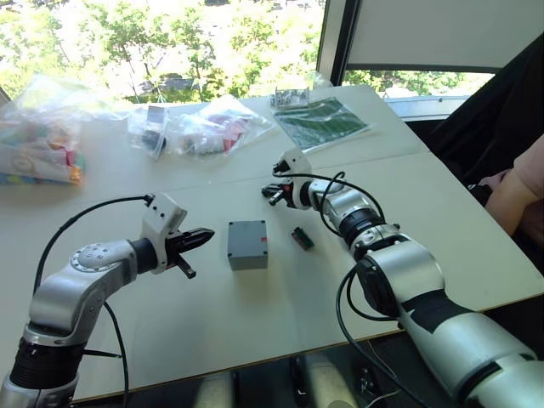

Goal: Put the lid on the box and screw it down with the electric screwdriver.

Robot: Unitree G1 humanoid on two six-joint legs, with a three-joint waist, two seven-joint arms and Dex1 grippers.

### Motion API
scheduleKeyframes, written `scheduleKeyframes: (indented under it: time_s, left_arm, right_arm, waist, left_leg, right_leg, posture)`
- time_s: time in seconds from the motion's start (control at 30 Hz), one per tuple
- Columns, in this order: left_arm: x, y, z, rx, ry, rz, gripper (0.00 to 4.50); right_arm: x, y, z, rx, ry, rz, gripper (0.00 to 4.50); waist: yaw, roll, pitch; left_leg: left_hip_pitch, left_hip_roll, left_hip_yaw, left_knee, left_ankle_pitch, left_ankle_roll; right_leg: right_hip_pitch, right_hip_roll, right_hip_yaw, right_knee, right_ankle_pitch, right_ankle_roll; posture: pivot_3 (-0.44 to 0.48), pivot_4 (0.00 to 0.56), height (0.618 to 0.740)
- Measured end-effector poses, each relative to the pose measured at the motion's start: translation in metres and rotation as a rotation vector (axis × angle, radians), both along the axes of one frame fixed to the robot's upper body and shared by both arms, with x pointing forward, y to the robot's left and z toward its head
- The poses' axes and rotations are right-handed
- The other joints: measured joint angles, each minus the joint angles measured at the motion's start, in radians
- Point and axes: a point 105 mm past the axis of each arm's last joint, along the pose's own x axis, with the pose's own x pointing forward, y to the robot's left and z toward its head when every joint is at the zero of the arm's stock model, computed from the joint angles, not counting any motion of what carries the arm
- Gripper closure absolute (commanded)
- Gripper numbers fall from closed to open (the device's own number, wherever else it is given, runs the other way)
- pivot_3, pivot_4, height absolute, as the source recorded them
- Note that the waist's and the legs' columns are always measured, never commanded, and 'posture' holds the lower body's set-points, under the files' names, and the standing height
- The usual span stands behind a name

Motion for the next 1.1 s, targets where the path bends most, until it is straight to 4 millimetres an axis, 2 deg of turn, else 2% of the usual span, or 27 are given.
scheduleKeyframes:
  time_s: [0.27,0.3,0.33,0.4,0.47,0.77,1.1]
  left_arm:
    - [0.0,0.0,0.0,0.0,0.0,-0.001,4.5]
    - [0.0,0.0,0.0,0.0,0.0,-0.001,4.5]
    - [0.0,0.0,0.0,0.0,0.0,-0.001,4.5]
    - [0.0,0.0,0.0,0.0,0.0,-0.002,4.5]
    - [0.0,0.0,0.0,0.0,0.0,-0.002,4.5]
    - [0.0,0.0,0.0,0.0,-0.001,0.001,4.5]
    - [-0.001,-0.001,0.0,0.004,-0.003,0.006,4.5]
  right_arm:
    - [0.0,-0.001,0.0,-0.017,-0.008,0.007,4.41]
    - [0.0,-0.001,0.0,-0.018,-0.011,0.007,3.91]
    - [0.0,-0.001,0.0,-0.018,-0.015,0.007,3.76]
    - [0.001,-0.001,0.001,-0.017,-0.02,-0.001,2.89]
    - [0.002,-0.002,0.001,-0.016,-0.024,-0.012,2.21]
    - [0.002,0.001,0.002,0.006,-0.022,-0.018,2.21]
    - [-0.002,0.014,-0.003,0.017,-0.009,-0.013,2.21]
  waist:
    - [0.0,0.0,0.0]
    - [0.0,0.0,0.0]
    - [0.0,0.0,0.0]
    - [0.0,0.0,0.0]
    - [0.0,0.0,0.0]
    - [0.0,0.0,0.0]
    - [0.001,0.0,0.0]
  left_leg:
    - [0.0,0.0,0.0,0.0,0.0,0.0]
    - [0.0,0.0,0.0,0.0,0.0,0.0]
    - [0.0,0.0,0.0,0.0,0.0,0.0]
    - [0.0,0.0,0.0,0.0,0.0,0.0]
    - [0.0,0.0,0.0,0.0,0.0,0.0]
    - [0.0,0.0,0.0,0.0,0.0,0.0]
    - [0.0,0.0,0.0,0.0,0.0,0.0]
  right_leg:
    - [0.0,0.0,0.0,0.0,0.0,0.0]
    - [0.0,0.0,0.0,0.0,0.0,0.0]
    - [0.0,0.0,0.0,0.0,0.0,0.0]
    - [0.0,0.0,0.0,0.0,0.0,0.0]
    - [0.0,0.0,0.0,0.0,0.0,0.0]
    - [0.0,0.0,0.0,0.0,0.0,0.0]
    - [0.0,0.0,0.0,0.0,0.0,0.0]
  posture:
    - [0.0,0.15,0.74]
    - [0.0,0.15,0.74]
    - [0.0,0.15,0.74]
    - [0.0,0.15,0.74]
    - [0.0,0.15,0.74]
    - [0.0,0.15,0.74]
    - [0.0,0.15,0.74]
